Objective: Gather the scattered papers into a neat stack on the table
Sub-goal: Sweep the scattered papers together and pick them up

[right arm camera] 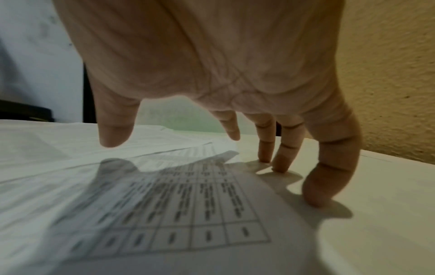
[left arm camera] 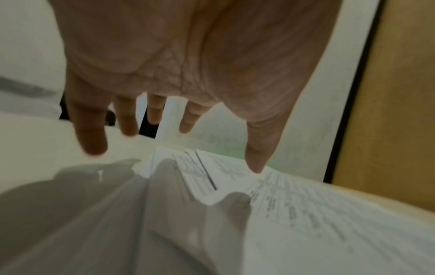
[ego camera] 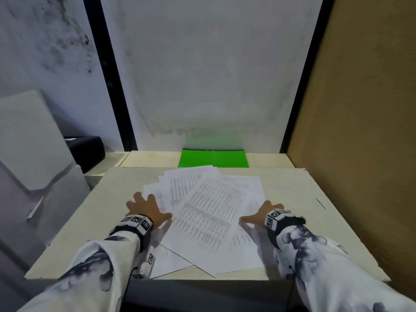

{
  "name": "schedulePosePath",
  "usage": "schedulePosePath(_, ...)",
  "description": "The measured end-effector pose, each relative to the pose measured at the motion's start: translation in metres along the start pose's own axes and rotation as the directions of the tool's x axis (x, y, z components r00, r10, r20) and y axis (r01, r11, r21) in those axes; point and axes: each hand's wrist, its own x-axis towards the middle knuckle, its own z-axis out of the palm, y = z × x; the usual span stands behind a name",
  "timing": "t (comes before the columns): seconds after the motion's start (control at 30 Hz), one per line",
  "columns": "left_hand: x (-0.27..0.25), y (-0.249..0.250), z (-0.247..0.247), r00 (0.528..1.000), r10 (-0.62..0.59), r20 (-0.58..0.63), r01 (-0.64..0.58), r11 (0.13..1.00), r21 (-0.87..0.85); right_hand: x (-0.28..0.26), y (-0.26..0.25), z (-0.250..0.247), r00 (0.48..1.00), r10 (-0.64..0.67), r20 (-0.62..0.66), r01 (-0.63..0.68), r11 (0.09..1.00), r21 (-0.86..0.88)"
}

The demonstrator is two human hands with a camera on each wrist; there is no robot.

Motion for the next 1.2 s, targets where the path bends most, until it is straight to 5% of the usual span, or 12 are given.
schedulePosePath(0.1, 0.001, 0.010, 0.011, 0.997, 0.067, 0.048, -0.067, 0.998, 0.006, 0.042, -0.003, 0.023, 1.000, 0.027, -0.012, -0.026, 0.996, 0.086)
schedulePosePath(0.23, 0.001, 0.032, 0.021, 0.983, 0.036, 0.182, -0.007, 0.987, -0.160, 0.018, -0.011, 0.031, 0.987, -0.086, -0.136, 0.102, 0.988, 0.118)
schedulePosePath(0.53, 0.009, 0.040, 0.026, 0.953, -0.005, 0.302, 0.191, 0.786, -0.589, -0.008, -0.031, -0.009, 0.974, -0.154, 0.169, 0.102, 0.955, 0.280)
schedulePosePath(0.7, -0.004, 0.056, 0.036, 0.979, 0.103, 0.177, 0.046, 0.732, -0.680, -0.014, -0.041, -0.011, 0.957, -0.208, 0.202, 0.187, 0.975, 0.119)
schedulePosePath(0.83, -0.008, 0.067, 0.034, 0.964, 0.155, 0.218, 0.091, 0.577, -0.811, -0.012, -0.046, -0.006, 0.933, -0.280, 0.226, 0.263, 0.959, 0.103)
schedulePosePath(1.0, -0.018, 0.059, 0.022, 0.922, 0.182, 0.343, 0.262, 0.363, -0.894, -0.007, -0.020, -0.004, 0.955, -0.289, 0.066, 0.241, 0.884, 0.400)
schedulePosePath(1.1, -0.021, 0.044, 0.019, 0.892, 0.188, 0.412, 0.347, 0.301, -0.888, -0.013, -0.004, -0.015, 0.975, -0.145, 0.166, 0.017, 0.801, 0.598)
schedulePosePath(1.2, -0.026, 0.032, 0.017, 0.861, 0.290, 0.418, 0.383, 0.169, -0.908, -0.010, 0.003, -0.018, 0.968, -0.136, 0.210, -0.051, 0.717, 0.695)
